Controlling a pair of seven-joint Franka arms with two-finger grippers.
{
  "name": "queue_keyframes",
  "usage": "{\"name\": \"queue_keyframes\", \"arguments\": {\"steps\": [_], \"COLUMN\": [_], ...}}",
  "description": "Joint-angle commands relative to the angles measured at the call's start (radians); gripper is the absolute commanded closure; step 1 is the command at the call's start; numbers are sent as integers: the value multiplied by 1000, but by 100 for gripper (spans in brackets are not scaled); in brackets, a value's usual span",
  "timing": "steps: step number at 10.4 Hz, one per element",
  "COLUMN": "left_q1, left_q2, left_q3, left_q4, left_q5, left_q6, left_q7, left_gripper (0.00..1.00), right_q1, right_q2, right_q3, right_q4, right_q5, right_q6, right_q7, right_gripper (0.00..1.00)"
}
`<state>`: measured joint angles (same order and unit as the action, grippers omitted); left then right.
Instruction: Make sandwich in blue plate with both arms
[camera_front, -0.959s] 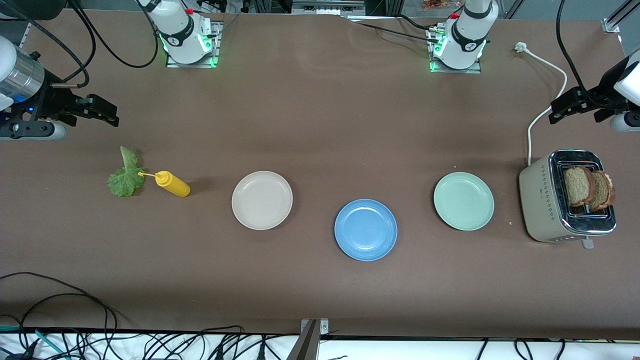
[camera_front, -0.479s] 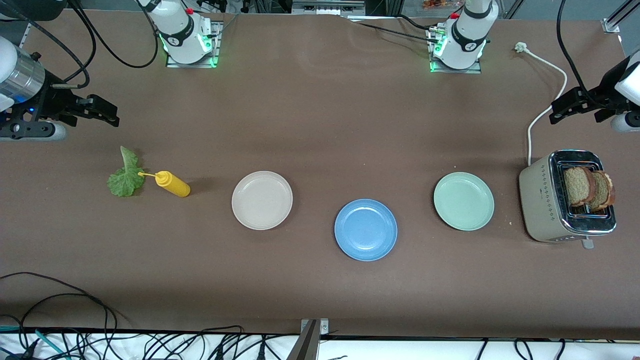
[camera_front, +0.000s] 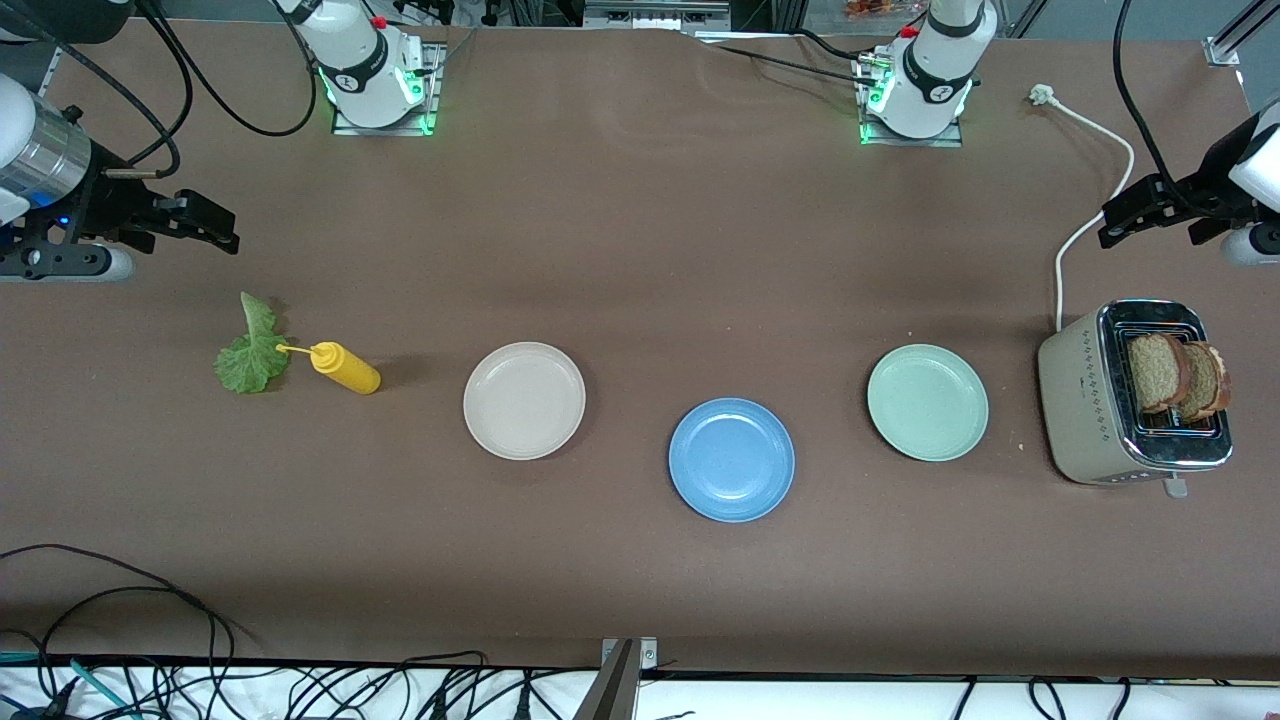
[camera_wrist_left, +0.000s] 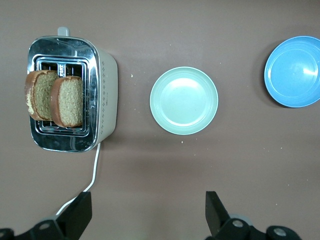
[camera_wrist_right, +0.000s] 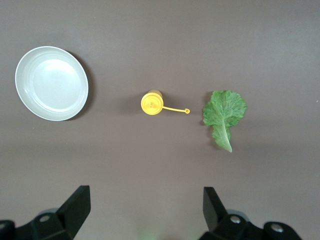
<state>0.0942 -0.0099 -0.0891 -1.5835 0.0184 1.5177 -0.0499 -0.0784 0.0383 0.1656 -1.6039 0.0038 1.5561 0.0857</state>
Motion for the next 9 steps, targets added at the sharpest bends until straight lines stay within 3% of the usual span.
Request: {"name": "queue_keyframes", "arguments": {"steps": [1, 9], "left_q1": [2, 32], "left_q2": [10, 24], "left_q3": [-6, -3], "left_q4": [28, 28], "left_q5": [32, 17], "left_q6": [-24, -21], "left_q7": [-4, 12], "left_gripper": [0, 0], "right_q1": [2, 0], "right_q2": [15, 15], "right_q3": [3, 3], "right_q4": [35, 35], "right_q5": [-2, -2], "right_q6": [-28, -28], "right_q7": [2, 2], "right_gripper": [0, 0]}}
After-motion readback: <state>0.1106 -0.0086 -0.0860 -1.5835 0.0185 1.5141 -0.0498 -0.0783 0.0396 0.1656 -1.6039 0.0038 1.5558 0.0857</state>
